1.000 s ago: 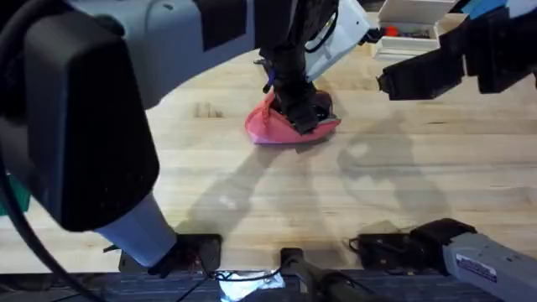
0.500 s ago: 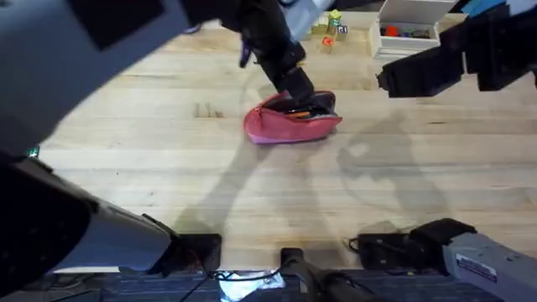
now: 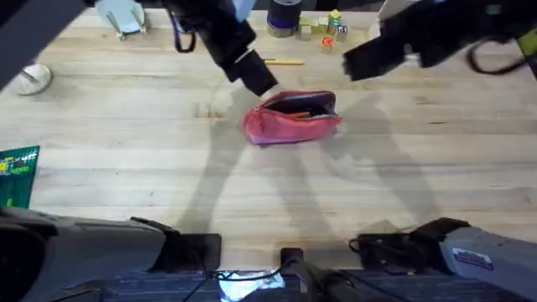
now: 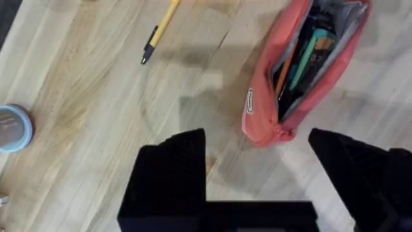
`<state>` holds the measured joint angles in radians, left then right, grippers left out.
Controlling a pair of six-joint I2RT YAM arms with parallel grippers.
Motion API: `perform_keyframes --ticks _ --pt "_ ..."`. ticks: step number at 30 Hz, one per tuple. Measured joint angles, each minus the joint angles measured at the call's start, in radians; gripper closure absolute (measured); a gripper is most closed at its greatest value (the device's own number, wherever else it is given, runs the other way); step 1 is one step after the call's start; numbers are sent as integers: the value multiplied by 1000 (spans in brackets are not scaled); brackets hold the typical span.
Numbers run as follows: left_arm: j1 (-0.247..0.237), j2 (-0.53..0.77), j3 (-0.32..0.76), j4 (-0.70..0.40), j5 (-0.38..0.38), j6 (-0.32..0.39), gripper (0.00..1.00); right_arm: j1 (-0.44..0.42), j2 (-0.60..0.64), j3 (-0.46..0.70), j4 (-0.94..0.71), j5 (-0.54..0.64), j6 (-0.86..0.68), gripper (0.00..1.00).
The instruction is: Unzip the bag, pick up the pens from the table one at a time and place them inside, then zip the bag closed.
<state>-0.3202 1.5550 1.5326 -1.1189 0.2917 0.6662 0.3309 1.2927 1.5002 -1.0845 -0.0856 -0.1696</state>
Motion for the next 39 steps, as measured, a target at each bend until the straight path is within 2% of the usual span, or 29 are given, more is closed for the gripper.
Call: perform_keyframes --ticks 4,7,16,21,28,39 --pt "68 0 0 -60 59 70 6 44 102 32 11 30 -3 5" --pt "124 0 0 -73 120 118 6 62 190 100 14 44 -4 6" --pt "295 0 0 -102 258 222 6 64 400 322 31 62 -26 5" --pt "363 0 0 -119 312 255 6 64 496 363 122 64 -34 5" --pt "409 0 0 -127 344 289 6 64 575 363 263 64 -57 6" --pt "413 0 0 -124 349 299 6 61 716 364 386 64 -97 6"
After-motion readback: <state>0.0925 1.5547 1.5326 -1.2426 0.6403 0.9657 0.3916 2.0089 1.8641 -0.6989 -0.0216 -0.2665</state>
